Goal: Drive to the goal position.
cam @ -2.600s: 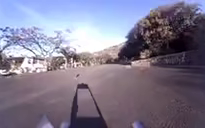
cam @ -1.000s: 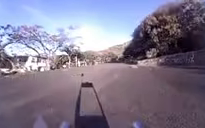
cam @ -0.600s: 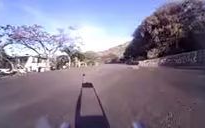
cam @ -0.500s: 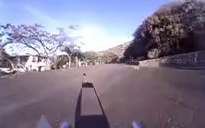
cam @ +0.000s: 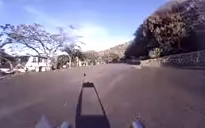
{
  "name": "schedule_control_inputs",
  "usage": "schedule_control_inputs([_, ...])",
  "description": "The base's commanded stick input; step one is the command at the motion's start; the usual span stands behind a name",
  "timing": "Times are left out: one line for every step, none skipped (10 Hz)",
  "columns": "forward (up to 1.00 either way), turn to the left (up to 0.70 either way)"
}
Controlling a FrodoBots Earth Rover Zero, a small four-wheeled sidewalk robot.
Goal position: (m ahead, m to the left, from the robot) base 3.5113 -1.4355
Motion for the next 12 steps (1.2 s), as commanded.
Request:
schedule_control_inputs([0.50,-0.43])
schedule_control_inputs([0.50,-0.39])
schedule_control_inputs([0.50,-0.35])
schedule_control_inputs([0.50,-0.32])
schedule_control_inputs([0.50,-0.28])
schedule_control_inputs([0.50,-0.24])
schedule_control_inputs([0.50,-0.20])
schedule_control_inputs([0.50,-0.16])
schedule_control_inputs([0.50,-0.13])
schedule_control_inputs([0.50,-0.14])
schedule_control_inputs([0.50,-0.14])
schedule_control_inputs([0.50,-0.15])
